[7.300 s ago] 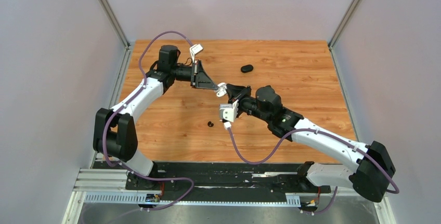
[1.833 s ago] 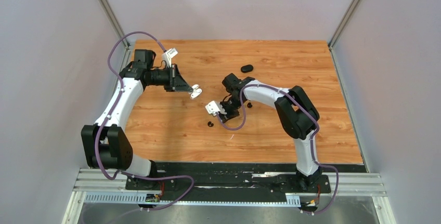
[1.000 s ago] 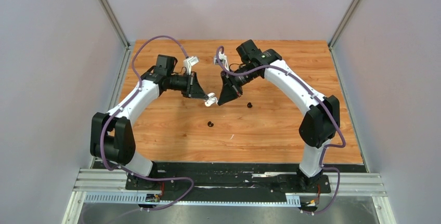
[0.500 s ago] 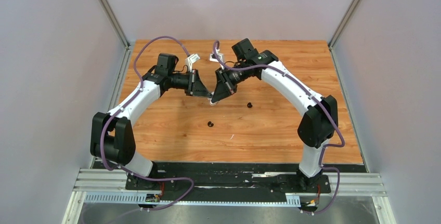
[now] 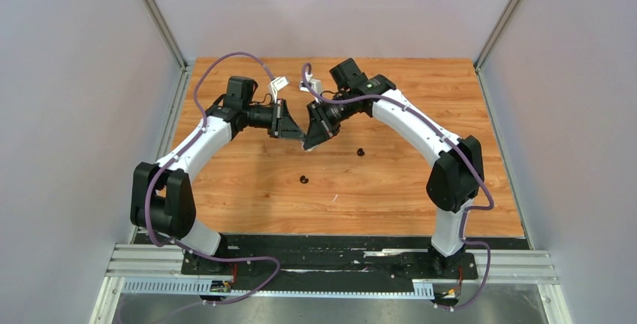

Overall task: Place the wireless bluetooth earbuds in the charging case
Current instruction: Place the earbud in the charging case.

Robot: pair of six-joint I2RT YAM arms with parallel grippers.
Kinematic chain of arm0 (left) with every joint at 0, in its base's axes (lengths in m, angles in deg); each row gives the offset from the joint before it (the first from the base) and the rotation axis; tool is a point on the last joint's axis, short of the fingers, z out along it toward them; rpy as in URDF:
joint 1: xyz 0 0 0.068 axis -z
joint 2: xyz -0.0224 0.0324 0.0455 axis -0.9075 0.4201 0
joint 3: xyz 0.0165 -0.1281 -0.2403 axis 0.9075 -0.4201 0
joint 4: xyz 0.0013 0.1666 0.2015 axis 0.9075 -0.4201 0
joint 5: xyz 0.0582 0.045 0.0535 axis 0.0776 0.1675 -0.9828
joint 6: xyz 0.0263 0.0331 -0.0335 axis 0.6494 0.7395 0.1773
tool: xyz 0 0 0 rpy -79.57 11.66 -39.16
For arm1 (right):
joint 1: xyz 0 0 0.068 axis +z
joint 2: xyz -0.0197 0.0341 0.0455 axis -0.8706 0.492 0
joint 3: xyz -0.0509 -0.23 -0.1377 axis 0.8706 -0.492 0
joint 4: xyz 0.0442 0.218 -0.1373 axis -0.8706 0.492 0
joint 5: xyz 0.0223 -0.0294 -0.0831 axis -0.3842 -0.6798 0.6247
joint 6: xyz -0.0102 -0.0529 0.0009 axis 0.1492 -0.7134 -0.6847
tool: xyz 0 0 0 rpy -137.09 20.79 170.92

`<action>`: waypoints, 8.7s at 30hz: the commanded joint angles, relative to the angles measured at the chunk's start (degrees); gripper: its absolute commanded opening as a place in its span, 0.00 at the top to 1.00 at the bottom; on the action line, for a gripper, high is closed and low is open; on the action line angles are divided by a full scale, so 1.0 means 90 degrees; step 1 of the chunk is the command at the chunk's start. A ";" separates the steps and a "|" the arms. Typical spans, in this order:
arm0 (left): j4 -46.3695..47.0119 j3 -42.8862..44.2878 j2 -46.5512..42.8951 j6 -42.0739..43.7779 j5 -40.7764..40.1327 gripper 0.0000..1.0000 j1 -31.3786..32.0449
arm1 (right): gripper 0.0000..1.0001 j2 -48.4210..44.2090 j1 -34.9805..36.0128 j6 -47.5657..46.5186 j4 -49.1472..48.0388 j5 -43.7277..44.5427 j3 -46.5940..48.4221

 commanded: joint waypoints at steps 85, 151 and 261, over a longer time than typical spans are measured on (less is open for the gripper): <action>0.0673 -0.0083 0.0350 -0.0399 0.1657 1.00 0.0020 | 0.95 -0.0085 -0.0058 -0.1096 0.0410 0.0091 -0.0008; -0.1095 0.0525 0.0372 0.0895 0.0851 1.00 0.0108 | 0.00 -0.1430 0.0215 -0.0619 -0.1140 0.1712 -0.1200; -0.0889 0.1004 0.0740 -0.0169 0.0867 1.00 0.0166 | 0.63 -0.1659 0.1682 -0.6171 -0.1794 0.4538 -0.1501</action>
